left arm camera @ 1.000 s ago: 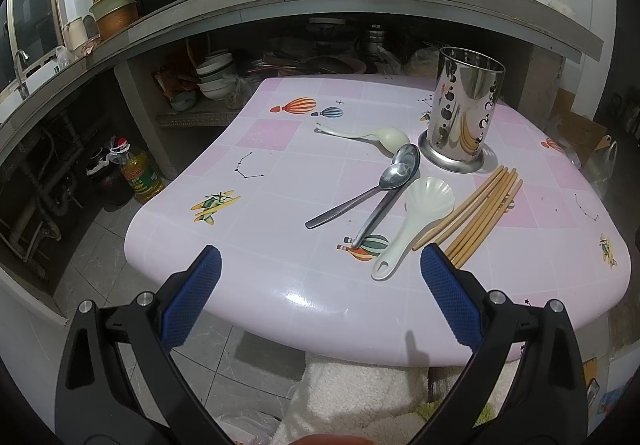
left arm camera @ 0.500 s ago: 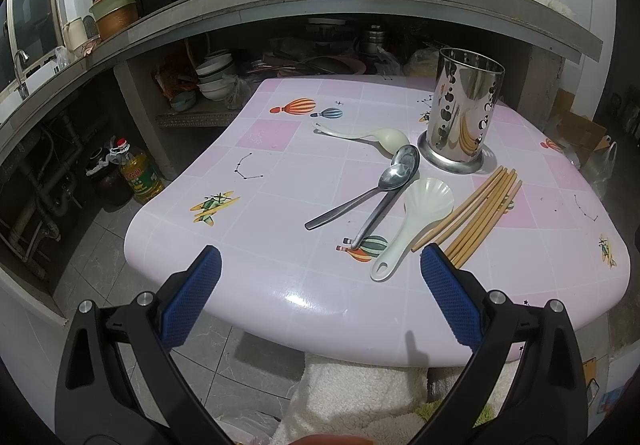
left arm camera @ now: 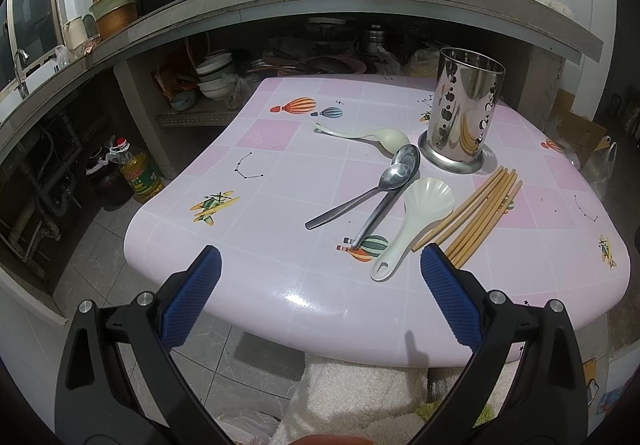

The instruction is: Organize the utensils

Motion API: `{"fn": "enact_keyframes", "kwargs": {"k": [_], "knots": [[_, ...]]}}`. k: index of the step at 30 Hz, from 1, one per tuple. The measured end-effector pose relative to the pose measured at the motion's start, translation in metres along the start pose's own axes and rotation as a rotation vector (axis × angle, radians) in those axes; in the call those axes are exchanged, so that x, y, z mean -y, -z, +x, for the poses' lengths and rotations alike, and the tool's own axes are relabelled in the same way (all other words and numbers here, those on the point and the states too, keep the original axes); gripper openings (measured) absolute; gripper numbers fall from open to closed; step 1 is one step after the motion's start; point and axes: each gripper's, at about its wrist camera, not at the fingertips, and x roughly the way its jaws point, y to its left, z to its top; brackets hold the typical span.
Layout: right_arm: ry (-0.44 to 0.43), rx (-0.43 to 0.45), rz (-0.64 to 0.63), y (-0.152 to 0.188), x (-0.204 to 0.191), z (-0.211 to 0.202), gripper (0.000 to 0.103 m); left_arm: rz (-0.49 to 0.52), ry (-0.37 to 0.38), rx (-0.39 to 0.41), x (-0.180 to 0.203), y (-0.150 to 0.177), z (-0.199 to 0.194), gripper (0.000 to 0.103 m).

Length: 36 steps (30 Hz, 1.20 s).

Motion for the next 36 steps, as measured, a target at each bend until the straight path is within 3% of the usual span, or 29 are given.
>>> {"fn": "enact_keyframes", "kwargs": {"k": [29, 36], "knots": [[0.0, -0.003, 0.0, 0.001, -0.001, 0.002, 0.097, -0.004, 0.002, -0.012, 0.0, 0.004, 0.004, 0.096], [0.006, -0.03, -0.012, 0.013, -0.006, 0.013, 0.097, -0.001, -0.023, -0.02, -0.002, 0.006, 0.014, 0.096]]}}
